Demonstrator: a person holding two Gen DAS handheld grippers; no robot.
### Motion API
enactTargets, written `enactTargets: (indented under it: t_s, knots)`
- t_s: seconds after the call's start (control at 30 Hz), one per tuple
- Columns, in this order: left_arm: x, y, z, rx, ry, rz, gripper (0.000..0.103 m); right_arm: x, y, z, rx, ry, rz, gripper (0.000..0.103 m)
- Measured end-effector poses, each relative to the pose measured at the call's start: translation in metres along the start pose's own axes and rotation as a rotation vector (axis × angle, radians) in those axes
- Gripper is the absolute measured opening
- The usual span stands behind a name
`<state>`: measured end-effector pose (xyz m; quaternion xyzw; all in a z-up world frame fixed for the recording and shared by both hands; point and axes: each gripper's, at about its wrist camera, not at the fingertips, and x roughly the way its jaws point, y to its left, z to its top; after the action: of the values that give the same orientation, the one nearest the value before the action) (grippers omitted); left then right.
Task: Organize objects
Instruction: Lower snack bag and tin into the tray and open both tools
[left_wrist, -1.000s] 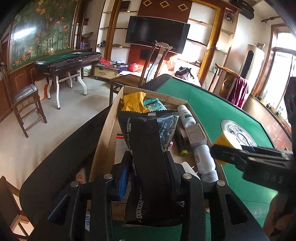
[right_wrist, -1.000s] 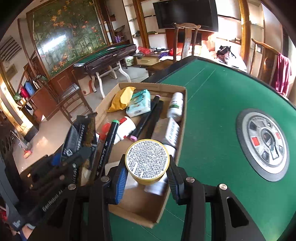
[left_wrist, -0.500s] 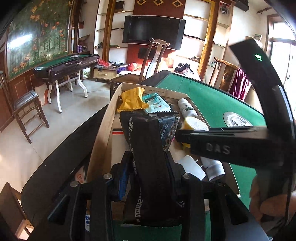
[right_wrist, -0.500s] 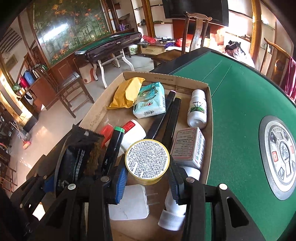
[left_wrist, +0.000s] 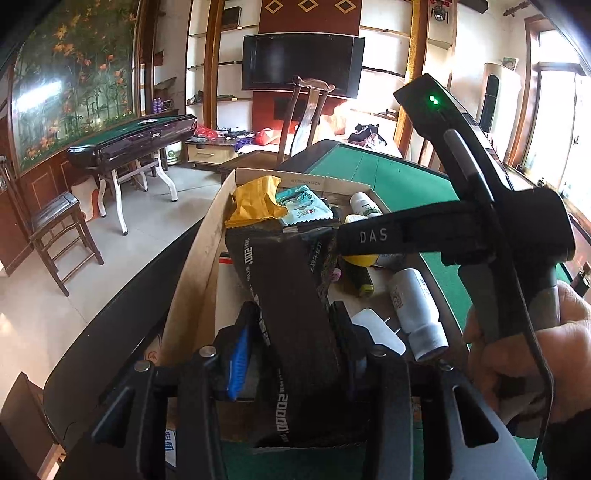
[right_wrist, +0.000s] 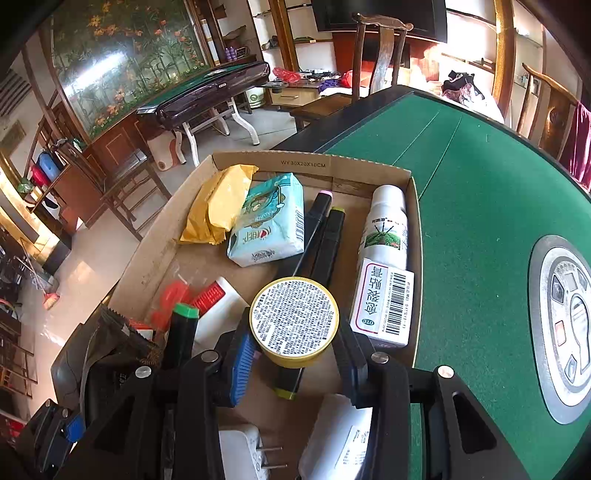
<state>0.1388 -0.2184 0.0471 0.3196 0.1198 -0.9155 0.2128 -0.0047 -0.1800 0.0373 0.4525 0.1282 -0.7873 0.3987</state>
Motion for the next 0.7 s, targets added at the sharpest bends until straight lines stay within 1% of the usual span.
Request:
enactTargets:
  t_s: [0.27,0.7]
  knots:
    - [0.001,0.000,0.001,0.002,0.000,0.012,0.039,0.004,-0.008,0.010,0.045,0.021,0.048,0.044]
    - [-0.003,0.003,-0.002,-0.001,0.001,0.005,0.042,0.007,-0.009,0.014,0.069,0.033,0.068,0.044]
